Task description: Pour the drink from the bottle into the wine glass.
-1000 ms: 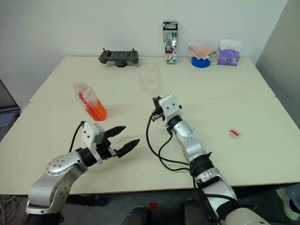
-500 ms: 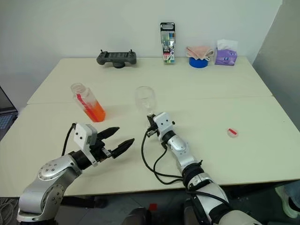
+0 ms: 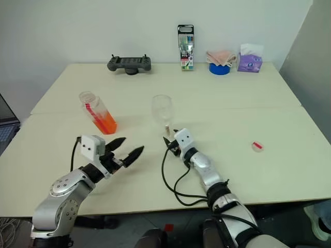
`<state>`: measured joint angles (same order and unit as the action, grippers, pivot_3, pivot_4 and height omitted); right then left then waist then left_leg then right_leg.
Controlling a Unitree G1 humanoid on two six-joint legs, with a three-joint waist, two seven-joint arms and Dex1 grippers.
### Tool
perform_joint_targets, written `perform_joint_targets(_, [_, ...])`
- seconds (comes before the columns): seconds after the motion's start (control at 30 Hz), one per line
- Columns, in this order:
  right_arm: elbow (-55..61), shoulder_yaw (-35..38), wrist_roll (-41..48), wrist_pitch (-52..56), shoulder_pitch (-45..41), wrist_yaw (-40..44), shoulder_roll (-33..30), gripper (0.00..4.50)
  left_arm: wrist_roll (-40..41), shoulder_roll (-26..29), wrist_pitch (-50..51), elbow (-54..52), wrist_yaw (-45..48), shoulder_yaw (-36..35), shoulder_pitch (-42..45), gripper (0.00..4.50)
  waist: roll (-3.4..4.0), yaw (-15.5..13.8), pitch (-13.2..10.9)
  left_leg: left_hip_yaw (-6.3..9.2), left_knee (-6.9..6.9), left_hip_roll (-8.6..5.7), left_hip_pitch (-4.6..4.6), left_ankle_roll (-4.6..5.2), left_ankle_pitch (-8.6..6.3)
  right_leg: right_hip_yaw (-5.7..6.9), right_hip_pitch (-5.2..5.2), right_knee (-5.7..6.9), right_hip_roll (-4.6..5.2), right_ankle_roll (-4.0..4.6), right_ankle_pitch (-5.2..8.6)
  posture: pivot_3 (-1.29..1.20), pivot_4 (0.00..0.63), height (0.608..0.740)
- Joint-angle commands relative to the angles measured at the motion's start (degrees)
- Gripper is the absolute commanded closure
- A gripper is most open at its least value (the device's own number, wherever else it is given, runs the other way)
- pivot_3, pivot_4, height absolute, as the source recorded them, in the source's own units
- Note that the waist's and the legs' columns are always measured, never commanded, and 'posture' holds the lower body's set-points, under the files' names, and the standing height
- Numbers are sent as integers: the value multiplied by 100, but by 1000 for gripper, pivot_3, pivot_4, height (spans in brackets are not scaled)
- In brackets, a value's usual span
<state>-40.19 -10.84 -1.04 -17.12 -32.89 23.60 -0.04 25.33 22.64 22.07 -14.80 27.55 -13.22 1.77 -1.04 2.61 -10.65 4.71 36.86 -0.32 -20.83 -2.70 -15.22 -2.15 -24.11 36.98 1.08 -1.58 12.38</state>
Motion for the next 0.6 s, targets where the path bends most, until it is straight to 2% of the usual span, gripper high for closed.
perform_joint_targets(0.03, [2215,-84,285,1498,870,848,-770,1728,-189,-297,-453,58,-647,-432,-53,0,-1,-59,1,-1,0,-1,-1,-1,-1,-1,0,-1,2,-2,-1,0,150,740])
perform_joint_targets(0.13, [4285,88,792,2844,1588,1557,-1812,1728,-407,-473,-713,181,-967,-531,-120,0,-4,-106,2,-3,11,-3,-5,-16,-10,-4,2,-6,9,-19,5,0,150,740])
perform_joint_targets(0.2, [5336,382,1306,3734,1775,1851,-2437,1728,-554,-513,-888,254,-1126,-571,-115,0,-8,-100,-1,-10,15,-10,-5,-19,-12,-10,2,-6,10,-28,6,0,150,740])
perform_joint_targets(0.3, [6490,1299,2462,5273,1343,2255,-3564,1728,-630,-468,-1029,467,-1361,-717,184,0,-13,-68,-6,-15,17,-7,1,-19,-12,-15,4,-3,2,-28,2,0,150,740])
perform_joint_targets(0.37, [6665,1727,3168,6138,601,2551,-4253,1728,-721,-355,-1093,701,-1509,-767,542,0,-14,-62,-8,-16,17,-5,1,-19,-12,-12,3,-2,-4,-27,2,0,150,740])
perform_joint_targets(0.43, [6558,1905,3724,6665,-182,2737,-4587,1728,-730,-283,-1110,956,-1587,-823,867,0,-23,-63,-6,-15,13,-4,0,-18,-12,-8,0,-3,-6,-29,1,0,150,740])
perform_joint_targets(0.6, [6063,1792,4250,7087,-1489,2959,-4666,1728,-795,-86,-1322,1795,-1542,-878,1467,0,-29,-78,-5,-12,7,7,-6,3,-25,-1,1,-17,-18,-30,4,0,150,740])
